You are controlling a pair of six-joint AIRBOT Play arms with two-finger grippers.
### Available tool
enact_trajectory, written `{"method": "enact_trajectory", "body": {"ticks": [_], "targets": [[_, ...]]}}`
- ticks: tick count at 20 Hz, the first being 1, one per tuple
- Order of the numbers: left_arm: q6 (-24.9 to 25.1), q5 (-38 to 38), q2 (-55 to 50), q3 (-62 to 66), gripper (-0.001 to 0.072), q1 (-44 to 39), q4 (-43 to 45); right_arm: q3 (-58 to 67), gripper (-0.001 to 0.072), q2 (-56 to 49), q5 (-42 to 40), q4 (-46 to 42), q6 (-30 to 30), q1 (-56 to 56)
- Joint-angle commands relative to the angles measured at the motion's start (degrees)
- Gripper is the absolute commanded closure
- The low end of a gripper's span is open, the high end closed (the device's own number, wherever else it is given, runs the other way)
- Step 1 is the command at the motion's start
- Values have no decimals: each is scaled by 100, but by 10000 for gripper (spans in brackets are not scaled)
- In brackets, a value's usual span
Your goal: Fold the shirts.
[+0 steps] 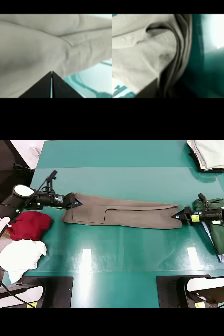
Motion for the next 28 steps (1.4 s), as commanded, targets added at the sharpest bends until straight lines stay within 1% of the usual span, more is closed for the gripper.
{"method": "enact_trajectory", "body": {"ticks": [1, 3, 5, 7, 9, 12, 14, 18, 21, 24, 26, 28], "targets": [[-66, 85, -4, 7, 682, -540, -2, -2, 695, -28, 39, 168, -232, 98], [-195, 282, -46, 66, 682, -811, 22, -2, 696, 63, 304, 164, -337, 101], [-197, 262, -251, 352, 682, -1121, 33, 0, 698, 393, 463, 168, -315, 151], [-199, 199, -667, 905, 682, -1469, 33, 111, 698, 859, 616, 164, -153, 317], [-221, 190, -1226, 1604, 682, -1836, 44, 540, 699, 1261, 892, 162, 142, 581], [-474, 188, -2201, 2649, 682, -2374, 229, 1473, 699, 1665, 1117, 164, 730, 1165], [-649, 118, -2800, 3156, 682, -2651, 402, 2188, 699, 1738, 1257, 164, 1036, 1622], [-815, -111, -3620, 3672, 682, -2905, 457, 3285, 699, 1690, 1285, 153, 1423, 2422], [-911, -31, -3707, 3733, 682, -2874, 544, 3978, 699, 1403, 1513, 133, 1545, 2874], [-901, -203, -3707, 3965, 682, -2874, 728, 4693, 699, 942, 1663, 107, 1576, 3298], [-896, -505, -3700, 4266, 682, -2872, 935, 5160, 699, 601, 1779, 107, 1576, 3552], [-898, -977, -3679, 4666, 682, -2872, 1342, 5595, 699, 275, 1818, 107, 1593, 3781]]}}
